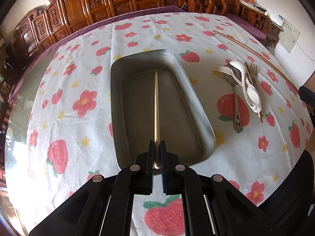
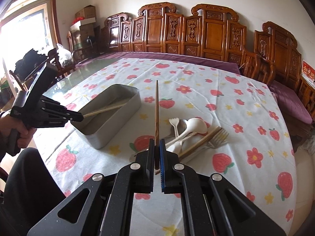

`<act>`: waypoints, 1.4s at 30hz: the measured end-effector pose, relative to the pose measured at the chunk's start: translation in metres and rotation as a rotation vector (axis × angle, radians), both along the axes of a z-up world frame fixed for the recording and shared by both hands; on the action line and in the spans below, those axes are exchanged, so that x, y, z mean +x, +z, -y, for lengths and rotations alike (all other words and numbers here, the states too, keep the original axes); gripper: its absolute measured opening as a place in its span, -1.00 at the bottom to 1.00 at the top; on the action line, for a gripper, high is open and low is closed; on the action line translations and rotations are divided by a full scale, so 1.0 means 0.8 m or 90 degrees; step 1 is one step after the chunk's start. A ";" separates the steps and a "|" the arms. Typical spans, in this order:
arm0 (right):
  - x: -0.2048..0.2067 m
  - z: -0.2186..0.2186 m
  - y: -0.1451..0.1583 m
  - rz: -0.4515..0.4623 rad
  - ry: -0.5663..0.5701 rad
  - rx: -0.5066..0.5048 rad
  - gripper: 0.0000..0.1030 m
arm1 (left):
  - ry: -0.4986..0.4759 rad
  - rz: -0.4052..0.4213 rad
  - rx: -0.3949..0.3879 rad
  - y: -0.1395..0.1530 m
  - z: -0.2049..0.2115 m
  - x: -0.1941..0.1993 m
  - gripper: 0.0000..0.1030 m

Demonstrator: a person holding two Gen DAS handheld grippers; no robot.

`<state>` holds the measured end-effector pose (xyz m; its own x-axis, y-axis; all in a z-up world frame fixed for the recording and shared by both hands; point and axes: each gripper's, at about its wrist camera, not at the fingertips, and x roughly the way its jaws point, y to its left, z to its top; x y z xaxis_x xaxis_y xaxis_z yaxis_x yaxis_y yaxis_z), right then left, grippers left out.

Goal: Organize utensils
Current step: 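Lift the chopstick and carry it over the metal tray, then lower the chopstick into the tray and open the left gripper, then move the open left gripper back to the utensil pile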

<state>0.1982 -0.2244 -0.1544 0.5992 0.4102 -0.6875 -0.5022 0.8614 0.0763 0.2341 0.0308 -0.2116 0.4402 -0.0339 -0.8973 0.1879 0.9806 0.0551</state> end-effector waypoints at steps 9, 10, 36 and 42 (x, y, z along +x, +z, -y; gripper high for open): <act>0.000 -0.059 0.003 -0.013 0.036 0.010 -0.89 | 0.021 0.043 -0.027 0.026 -0.020 -0.016 -0.88; 0.000 -0.066 0.003 -0.016 0.040 0.012 -0.88 | 0.024 0.050 -0.030 0.031 -0.023 -0.018 -0.84; 0.070 -0.239 -0.055 -0.159 0.032 -0.051 -0.87 | 0.107 0.218 -0.067 0.138 -0.128 -0.068 0.10; 0.066 -0.245 -0.061 -0.174 0.049 -0.028 -0.82 | 0.104 0.226 -0.065 0.140 -0.125 -0.071 0.09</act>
<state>0.2509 -0.0280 -0.2035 0.3575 0.4134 -0.8374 -0.5324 0.8270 0.1809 0.1773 0.1311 -0.0995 0.7290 -0.0187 -0.6843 0.0161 0.9998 -0.0101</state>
